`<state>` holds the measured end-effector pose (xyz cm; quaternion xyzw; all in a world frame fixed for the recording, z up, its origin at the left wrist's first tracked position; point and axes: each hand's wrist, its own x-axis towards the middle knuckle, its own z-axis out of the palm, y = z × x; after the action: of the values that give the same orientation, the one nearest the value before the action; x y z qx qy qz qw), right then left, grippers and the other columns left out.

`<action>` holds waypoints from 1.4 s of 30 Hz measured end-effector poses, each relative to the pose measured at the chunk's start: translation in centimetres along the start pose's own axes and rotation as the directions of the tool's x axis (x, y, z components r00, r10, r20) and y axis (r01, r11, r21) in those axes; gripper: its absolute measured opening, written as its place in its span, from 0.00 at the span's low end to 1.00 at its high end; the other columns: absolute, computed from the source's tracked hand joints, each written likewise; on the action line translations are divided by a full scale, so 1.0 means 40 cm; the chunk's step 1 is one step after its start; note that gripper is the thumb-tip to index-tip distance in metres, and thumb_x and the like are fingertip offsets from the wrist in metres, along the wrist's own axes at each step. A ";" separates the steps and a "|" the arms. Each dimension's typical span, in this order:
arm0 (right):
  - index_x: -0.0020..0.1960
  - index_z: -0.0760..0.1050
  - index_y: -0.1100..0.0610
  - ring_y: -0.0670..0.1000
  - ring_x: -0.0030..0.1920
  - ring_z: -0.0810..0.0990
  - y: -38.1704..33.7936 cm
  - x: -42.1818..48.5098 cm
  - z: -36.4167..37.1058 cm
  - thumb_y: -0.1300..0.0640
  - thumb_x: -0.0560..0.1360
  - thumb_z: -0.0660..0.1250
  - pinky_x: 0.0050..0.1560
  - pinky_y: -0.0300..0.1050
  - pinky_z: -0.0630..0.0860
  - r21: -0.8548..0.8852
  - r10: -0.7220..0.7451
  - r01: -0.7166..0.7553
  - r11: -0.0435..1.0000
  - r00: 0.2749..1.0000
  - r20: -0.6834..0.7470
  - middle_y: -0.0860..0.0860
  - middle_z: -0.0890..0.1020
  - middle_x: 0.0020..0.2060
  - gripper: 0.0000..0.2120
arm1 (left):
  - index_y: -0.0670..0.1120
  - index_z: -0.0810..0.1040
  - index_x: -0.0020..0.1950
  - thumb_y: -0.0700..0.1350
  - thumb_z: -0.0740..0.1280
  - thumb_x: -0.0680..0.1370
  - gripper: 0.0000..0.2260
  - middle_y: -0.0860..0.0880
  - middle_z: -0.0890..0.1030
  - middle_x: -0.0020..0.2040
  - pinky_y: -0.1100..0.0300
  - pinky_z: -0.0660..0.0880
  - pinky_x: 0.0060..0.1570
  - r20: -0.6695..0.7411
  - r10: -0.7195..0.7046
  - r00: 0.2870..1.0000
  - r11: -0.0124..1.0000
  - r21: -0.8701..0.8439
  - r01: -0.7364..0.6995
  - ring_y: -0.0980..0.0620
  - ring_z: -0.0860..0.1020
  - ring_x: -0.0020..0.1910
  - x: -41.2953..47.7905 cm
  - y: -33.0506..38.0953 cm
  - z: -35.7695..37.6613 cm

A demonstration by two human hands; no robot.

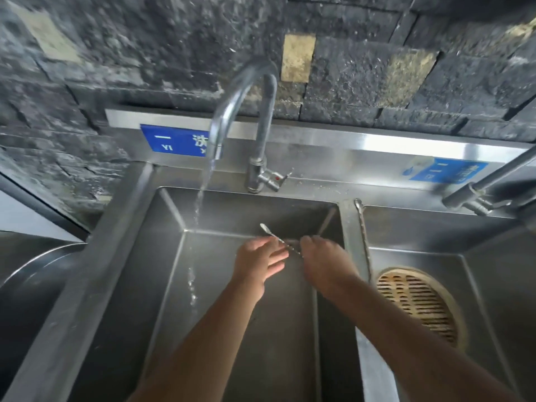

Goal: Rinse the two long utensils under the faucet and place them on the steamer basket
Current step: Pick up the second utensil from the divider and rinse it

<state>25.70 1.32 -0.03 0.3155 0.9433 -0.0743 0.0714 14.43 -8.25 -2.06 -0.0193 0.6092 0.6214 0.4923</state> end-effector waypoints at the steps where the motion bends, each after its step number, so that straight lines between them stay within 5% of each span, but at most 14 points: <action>1: 0.59 0.72 0.58 0.59 0.55 0.82 -0.042 -0.011 0.013 0.61 0.75 0.63 0.51 0.51 0.78 0.033 -0.001 0.000 0.999 1.000 0.013 0.56 0.81 0.55 0.13 | 0.38 0.79 0.58 0.39 0.66 0.80 0.08 0.40 0.85 0.52 0.46 0.79 0.55 -0.029 0.006 1.000 0.999 -0.033 -0.006 0.41 0.84 0.51 -0.021 0.007 -0.029; 4: 0.60 0.70 0.58 0.60 0.55 0.82 -0.167 -0.037 0.043 0.62 0.72 0.64 0.52 0.51 0.77 0.099 -0.022 0.020 0.995 0.999 0.026 0.57 0.81 0.56 0.16 | 0.38 0.79 0.54 0.37 0.67 0.79 0.05 0.40 0.84 0.46 0.48 0.80 0.49 -0.122 0.027 0.992 0.998 -0.055 -0.034 0.42 0.84 0.43 -0.063 0.030 -0.106; 7: 0.53 0.70 0.57 0.62 0.49 0.82 -0.272 -0.053 0.053 0.64 0.71 0.64 0.40 0.48 0.69 0.162 -0.012 0.016 0.987 1.000 -0.024 0.57 0.82 0.50 0.11 | 0.37 0.79 0.48 0.34 0.67 0.78 0.01 0.41 0.83 0.38 0.53 0.81 0.37 -0.180 0.110 0.977 0.994 0.002 -0.111 0.46 0.83 0.32 -0.083 0.055 -0.178; 11: 0.50 0.73 0.59 0.63 0.44 0.82 -0.353 -0.056 0.051 0.66 0.72 0.61 0.39 0.49 0.70 0.277 0.042 -0.020 0.961 0.996 -0.075 0.57 0.83 0.45 0.08 | 0.39 0.80 0.42 0.35 0.68 0.78 0.05 0.42 0.83 0.34 0.51 0.82 0.35 -0.197 0.202 0.959 0.979 0.069 -0.192 0.45 0.82 0.32 -0.084 0.082 -0.257; 14: 0.47 0.78 0.56 0.56 0.43 0.83 -0.386 -0.040 0.024 0.61 0.73 0.67 0.43 0.46 0.77 0.513 0.040 -0.035 0.858 0.999 0.002 0.52 0.85 0.41 0.04 | 0.40 0.82 0.41 0.36 0.70 0.76 0.04 0.43 0.83 0.33 0.51 0.82 0.35 -0.201 0.262 0.944 0.963 0.121 -0.242 0.45 0.82 0.32 -0.084 0.091 -0.302; 20: 0.47 0.78 0.53 0.37 0.36 0.78 -0.406 0.063 -0.040 0.56 0.73 0.72 0.34 0.27 0.70 0.783 0.156 -0.056 0.620 0.986 -0.053 0.44 0.82 0.38 0.04 | 0.42 0.83 0.38 0.37 0.71 0.76 0.07 0.45 0.80 0.28 0.59 0.71 0.29 -0.129 0.276 0.953 0.958 0.112 -0.262 0.49 0.74 0.26 -0.088 0.105 -0.336; 25: 0.54 0.76 0.49 0.49 0.42 0.82 -0.421 0.084 -0.028 0.61 0.73 0.71 0.40 0.44 0.76 0.875 0.142 -0.079 0.478 0.990 0.012 0.48 0.84 0.44 0.12 | 0.43 0.83 0.35 0.40 0.73 0.75 0.09 0.44 0.78 0.28 0.63 0.65 0.23 -0.120 0.272 0.955 0.955 0.156 -0.253 0.51 0.70 0.22 -0.105 0.097 -0.335; 29: 0.49 0.78 0.43 0.45 0.40 0.84 -0.432 0.063 0.001 0.63 0.74 0.71 0.43 0.40 0.78 0.890 0.105 0.003 0.456 0.993 -0.057 0.46 0.85 0.39 0.15 | 0.42 0.82 0.34 0.39 0.73 0.75 0.09 0.45 0.78 0.28 0.64 0.62 0.22 -0.130 0.246 0.961 0.958 0.181 -0.221 0.52 0.68 0.22 -0.117 0.080 -0.353; 35: 0.47 0.81 0.56 0.42 0.33 0.82 -0.446 0.053 0.011 0.69 0.74 0.67 0.35 0.33 0.75 0.952 0.081 -0.007 0.305 0.997 -0.018 0.49 0.85 0.35 0.09 | 0.44 0.83 0.35 0.43 0.72 0.76 0.09 0.47 0.77 0.29 0.65 0.62 0.21 -0.122 0.214 0.969 0.972 0.124 -0.199 0.55 0.68 0.23 -0.136 0.064 -0.370; 42: 0.44 0.79 0.58 0.48 0.32 0.81 -0.458 0.081 -0.014 0.67 0.81 0.56 0.35 0.40 0.75 0.968 0.157 -0.028 0.247 0.988 -0.012 0.52 0.84 0.33 0.14 | 0.40 0.82 0.42 0.38 0.69 0.76 0.05 0.48 0.77 0.29 0.65 0.61 0.22 -0.117 0.200 0.973 0.977 0.103 -0.188 0.54 0.67 0.22 -0.134 0.065 -0.367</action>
<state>11.99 -11.18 1.68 0.3515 0.6832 -0.6137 -0.1818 7.09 -22.22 -0.59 0.0234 0.6660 0.6355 0.3899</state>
